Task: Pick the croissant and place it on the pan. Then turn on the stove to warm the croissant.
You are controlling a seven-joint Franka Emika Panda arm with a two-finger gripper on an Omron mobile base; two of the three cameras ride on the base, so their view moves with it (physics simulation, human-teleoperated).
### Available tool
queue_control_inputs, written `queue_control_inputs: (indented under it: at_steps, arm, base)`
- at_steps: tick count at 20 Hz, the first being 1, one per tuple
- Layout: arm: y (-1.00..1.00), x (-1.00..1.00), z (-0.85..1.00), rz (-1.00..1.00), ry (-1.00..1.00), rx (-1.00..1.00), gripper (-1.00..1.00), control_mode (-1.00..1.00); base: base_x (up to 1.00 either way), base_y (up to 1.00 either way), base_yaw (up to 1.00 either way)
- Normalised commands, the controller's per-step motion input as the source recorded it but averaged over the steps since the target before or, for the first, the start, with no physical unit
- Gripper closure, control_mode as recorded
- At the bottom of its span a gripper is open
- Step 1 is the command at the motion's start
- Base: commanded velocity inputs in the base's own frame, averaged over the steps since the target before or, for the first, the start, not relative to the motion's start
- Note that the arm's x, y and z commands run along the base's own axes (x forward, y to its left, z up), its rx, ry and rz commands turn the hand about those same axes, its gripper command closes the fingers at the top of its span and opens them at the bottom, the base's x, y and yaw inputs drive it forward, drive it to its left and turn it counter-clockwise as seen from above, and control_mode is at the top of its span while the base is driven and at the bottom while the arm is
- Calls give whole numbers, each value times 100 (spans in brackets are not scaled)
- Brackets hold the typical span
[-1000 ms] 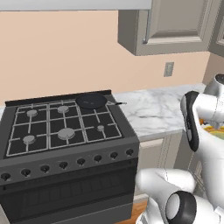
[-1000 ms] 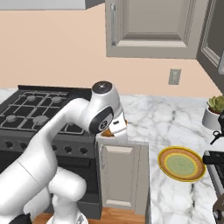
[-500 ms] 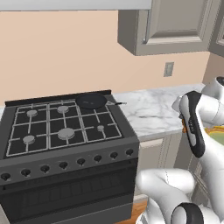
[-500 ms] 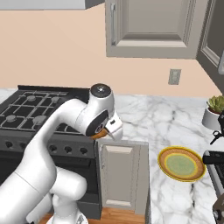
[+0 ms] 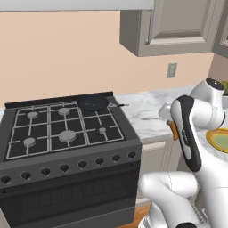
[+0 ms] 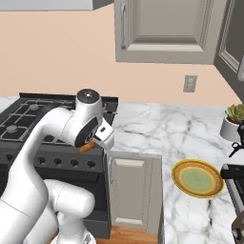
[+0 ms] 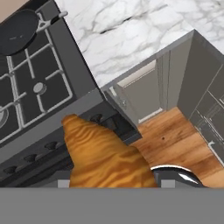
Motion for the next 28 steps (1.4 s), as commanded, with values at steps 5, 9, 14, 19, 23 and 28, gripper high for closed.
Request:
queue_control_inputs:
  at_steps: [5, 9, 14, 19, 23, 28]
  arm:
    - [4, 0, -11, 0, 0, -1, 100, -100]
    - [0, -4, -12, 0, 0, 0, 100, -100]
    - [0, -17, -25, 1, -7, 0, 100, -100]
    - [0, -16, -15, 4, -2, 0, 100, -100]
    - [8, -14, -10, 4, 0, 0, 100, -100]
    - [20, -4, -11, 3, 0, 0, 100, -100]
  base:
    - [0, 0, 0]
    - [0, 0, 0]
    - [0, 0, 0]
    - [0, 0, 0]
    - [0, 0, 0]
    - [0, 0, 0]
